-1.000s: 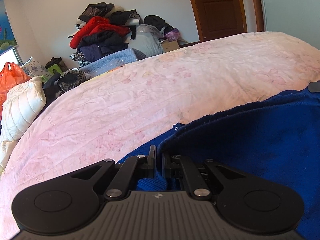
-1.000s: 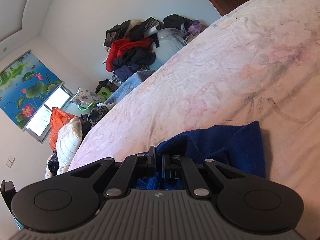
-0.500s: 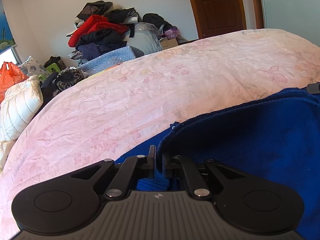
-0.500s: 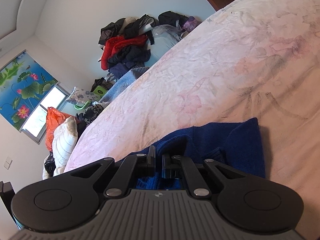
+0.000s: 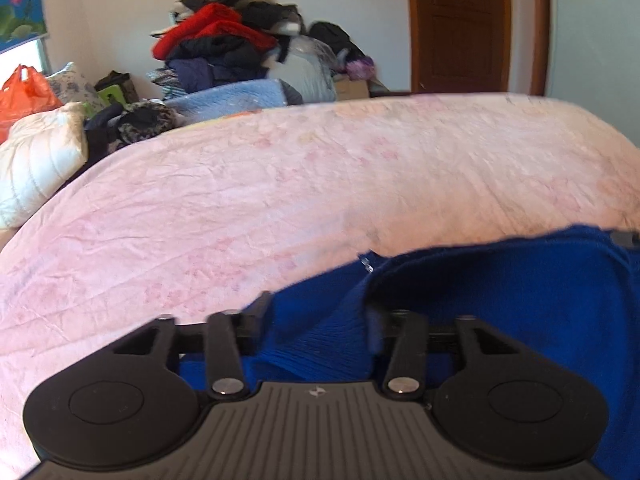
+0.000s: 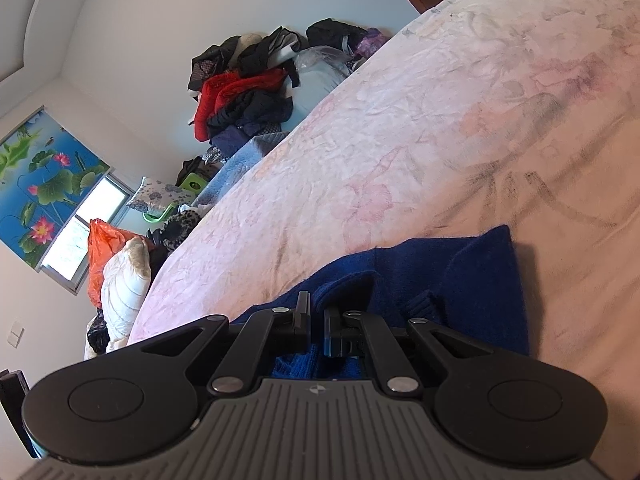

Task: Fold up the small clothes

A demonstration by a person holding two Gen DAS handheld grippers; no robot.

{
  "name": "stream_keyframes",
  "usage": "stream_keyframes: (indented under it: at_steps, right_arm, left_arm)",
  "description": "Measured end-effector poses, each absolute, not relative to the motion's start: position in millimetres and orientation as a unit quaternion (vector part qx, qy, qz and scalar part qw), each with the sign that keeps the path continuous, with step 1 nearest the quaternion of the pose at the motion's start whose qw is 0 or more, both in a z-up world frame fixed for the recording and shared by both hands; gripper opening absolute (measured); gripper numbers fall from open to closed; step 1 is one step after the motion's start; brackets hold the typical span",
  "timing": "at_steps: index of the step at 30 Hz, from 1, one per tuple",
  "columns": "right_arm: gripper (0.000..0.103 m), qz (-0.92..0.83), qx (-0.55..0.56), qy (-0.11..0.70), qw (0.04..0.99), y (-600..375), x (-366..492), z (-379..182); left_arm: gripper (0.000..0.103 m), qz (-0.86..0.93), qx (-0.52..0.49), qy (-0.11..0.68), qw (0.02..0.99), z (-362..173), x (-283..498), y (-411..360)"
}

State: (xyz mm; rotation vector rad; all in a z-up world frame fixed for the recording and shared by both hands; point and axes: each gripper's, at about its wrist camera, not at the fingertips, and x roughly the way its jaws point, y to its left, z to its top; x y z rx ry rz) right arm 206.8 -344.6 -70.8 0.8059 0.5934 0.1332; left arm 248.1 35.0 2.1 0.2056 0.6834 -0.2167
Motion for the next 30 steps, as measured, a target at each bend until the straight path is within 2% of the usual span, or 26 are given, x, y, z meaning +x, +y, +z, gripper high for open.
stream_keyframes:
  at_steps: [2,6,9,10,11,14,16,19,20,23,25,28,30]
  right_arm:
    - [0.016,0.062,0.392,0.285,0.872,-346,208,-73]
    - [0.02,0.048,0.411,0.282,0.865,-348,208,-75]
    - [0.025,0.038,0.385,0.264,0.884,-339,201,-64]
    - [0.029,0.034,0.367,0.255,0.894,-334,198,-58]
    - [0.039,0.029,0.345,0.245,0.906,-328,196,-50]
    - [0.059,0.019,0.295,0.21,0.932,-317,190,-32]
    - [0.06,0.021,0.275,0.195,0.941,-316,190,-23]
    - [0.062,0.043,0.272,0.215,0.937,-316,196,-24]
    - [0.066,0.053,0.271,0.23,0.933,-315,199,-28]
    - [0.073,0.061,0.262,0.283,0.921,-309,208,-44]
    - [0.071,0.042,0.245,0.305,0.919,-304,212,-54]
    - [0.07,0.026,0.222,0.299,0.928,-294,206,-50]
    - [0.074,0.01,0.185,0.284,0.941,-283,197,-41]
  left_arm:
    - [0.063,-0.09,0.075,0.318,0.941,9,246,44]
    - [0.063,-0.058,0.032,0.314,0.947,23,246,60]
    - [0.062,-0.062,0.025,0.314,0.947,24,242,63]
    - [0.062,-0.064,0.024,0.313,0.947,24,239,63]
    - [0.062,-0.065,0.023,0.308,0.949,24,235,62]
    - [0.062,-0.076,0.03,0.291,0.953,21,221,54]
    - [0.062,-0.082,0.045,0.283,0.955,17,214,46]
    - [0.062,-0.104,0.072,0.279,0.952,11,208,35]
    - [0.062,-0.106,0.078,0.28,0.951,9,208,32]
    - [0.063,-0.103,0.117,0.311,0.937,-3,223,20]
    - [0.063,-0.06,0.136,0.342,0.928,-16,241,18]
    - [0.062,0.0,0.089,0.37,0.925,-26,264,39]
    - [0.062,0.009,0.033,0.38,0.925,-25,267,60]
